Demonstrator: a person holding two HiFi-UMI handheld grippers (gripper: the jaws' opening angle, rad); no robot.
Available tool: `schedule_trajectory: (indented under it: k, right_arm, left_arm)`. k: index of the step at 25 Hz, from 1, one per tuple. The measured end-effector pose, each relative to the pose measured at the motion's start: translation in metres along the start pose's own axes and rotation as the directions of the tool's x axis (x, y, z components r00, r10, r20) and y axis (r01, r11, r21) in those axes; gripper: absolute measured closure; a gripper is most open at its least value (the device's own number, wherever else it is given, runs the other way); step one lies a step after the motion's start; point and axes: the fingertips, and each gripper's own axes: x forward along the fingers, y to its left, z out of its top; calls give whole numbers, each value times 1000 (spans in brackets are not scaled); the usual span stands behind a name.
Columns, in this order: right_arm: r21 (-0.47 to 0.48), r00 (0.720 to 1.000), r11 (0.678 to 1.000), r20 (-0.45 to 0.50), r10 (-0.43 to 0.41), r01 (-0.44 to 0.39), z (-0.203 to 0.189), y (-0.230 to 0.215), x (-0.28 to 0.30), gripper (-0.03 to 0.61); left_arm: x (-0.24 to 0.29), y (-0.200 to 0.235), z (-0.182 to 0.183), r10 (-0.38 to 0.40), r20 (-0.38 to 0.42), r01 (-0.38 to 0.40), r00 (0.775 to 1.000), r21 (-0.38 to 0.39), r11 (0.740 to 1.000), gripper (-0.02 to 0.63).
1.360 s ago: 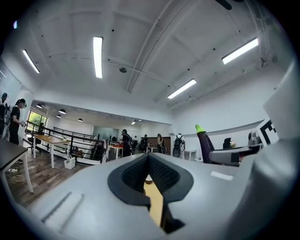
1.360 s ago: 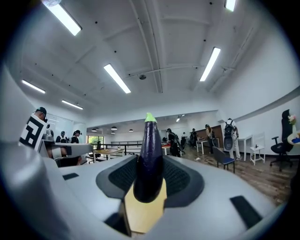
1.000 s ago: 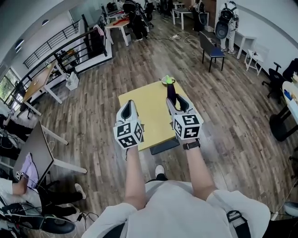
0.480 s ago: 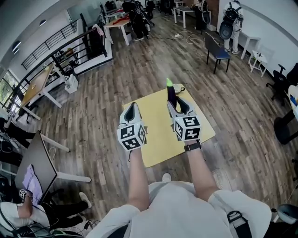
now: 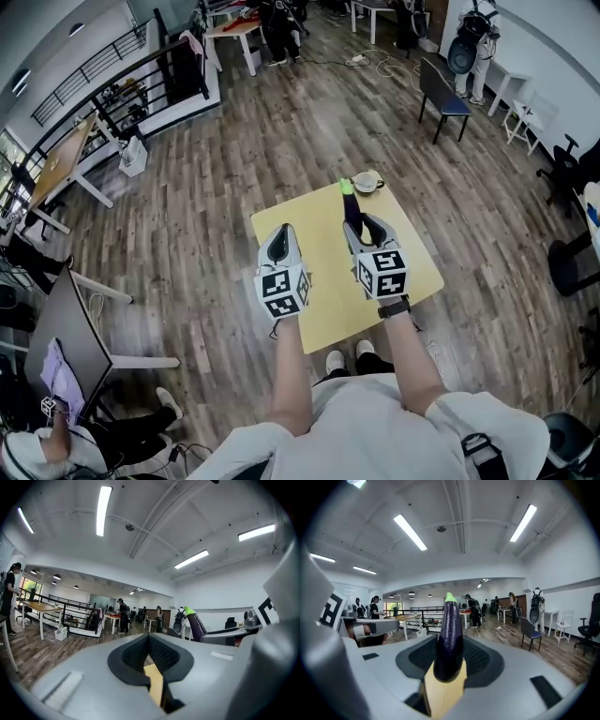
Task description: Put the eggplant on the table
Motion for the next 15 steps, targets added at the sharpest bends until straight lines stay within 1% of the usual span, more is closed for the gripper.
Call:
schedule_trajectory:
  k: [7, 10, 15]
  right_arm:
    - [17, 996, 1000, -89, 13, -12, -38, -15, 24, 403]
    - [21, 993, 1000, -119, 23, -21, -51, -22, 28, 403]
    - [68, 986, 998, -168, 23, -11, -81, -34, 38, 403]
  left_arm:
    - [20, 7, -34, -5, -53, 3, 999, -39, 999, 604]
    - [27, 1, -44, -12, -71, 10, 997, -30, 1000, 604]
    - [38, -10, -70, -32, -104, 30, 994, -22, 999, 604]
